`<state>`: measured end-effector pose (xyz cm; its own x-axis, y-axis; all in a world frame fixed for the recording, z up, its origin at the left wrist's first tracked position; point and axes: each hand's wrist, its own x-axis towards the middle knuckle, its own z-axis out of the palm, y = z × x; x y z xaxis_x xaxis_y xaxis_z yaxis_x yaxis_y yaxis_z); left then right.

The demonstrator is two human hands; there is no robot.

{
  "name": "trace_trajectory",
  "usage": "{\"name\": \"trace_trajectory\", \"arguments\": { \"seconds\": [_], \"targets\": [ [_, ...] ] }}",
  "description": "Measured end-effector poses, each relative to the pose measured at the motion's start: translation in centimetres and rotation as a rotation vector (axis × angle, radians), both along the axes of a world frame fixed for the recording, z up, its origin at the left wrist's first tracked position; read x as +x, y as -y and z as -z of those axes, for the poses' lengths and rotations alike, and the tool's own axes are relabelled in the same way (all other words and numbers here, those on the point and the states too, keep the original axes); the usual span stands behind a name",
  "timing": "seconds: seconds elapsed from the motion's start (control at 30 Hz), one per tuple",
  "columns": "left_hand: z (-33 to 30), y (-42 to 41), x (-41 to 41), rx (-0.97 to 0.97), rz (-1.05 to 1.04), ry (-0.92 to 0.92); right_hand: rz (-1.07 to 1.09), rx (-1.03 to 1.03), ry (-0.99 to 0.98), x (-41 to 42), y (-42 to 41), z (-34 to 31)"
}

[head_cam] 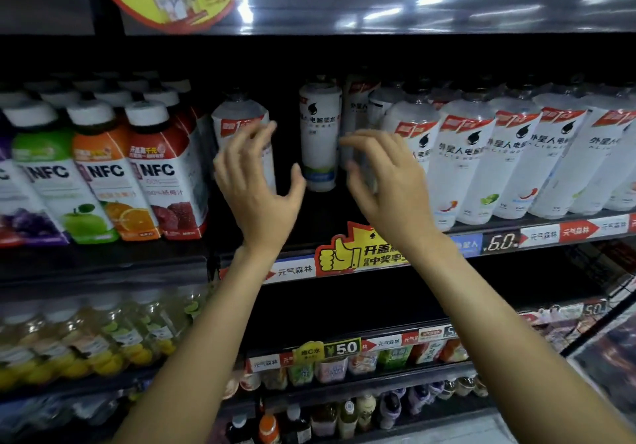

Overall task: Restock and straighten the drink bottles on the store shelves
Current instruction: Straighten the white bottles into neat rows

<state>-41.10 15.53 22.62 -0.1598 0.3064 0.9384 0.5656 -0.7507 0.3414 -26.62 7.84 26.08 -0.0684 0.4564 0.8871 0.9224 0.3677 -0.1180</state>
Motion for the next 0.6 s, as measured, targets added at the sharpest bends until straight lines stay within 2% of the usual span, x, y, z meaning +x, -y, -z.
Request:
{"name": "trace_trajectory", "arguments": {
  "seconds": [0.07, 0.2, 0.3, 0.6],
  "targets": [
    [0.3, -0.4, -1.0, -0.139, -0.059, 0.057, -0.003, -0.193, -0.054, -1.1, -2.2, 0.1],
    [0.4, -1.4, -2.0, -0.39, 0.031, 0.033, 0.102, -0.414, -0.159, -1.7, -6.7, -0.2],
    [0.5, -2.3, -2.6, -0.391, 0.046, 0.016, 0.179, -0.423, -0.215, -1.7, -9.0, -0.9],
    [0.2, -2.3, -3.5, -0.41, 0.003, -0.063, 0.078, -0.487, -0.59, -2.4, -12.2, 0.1]
  ]
}}
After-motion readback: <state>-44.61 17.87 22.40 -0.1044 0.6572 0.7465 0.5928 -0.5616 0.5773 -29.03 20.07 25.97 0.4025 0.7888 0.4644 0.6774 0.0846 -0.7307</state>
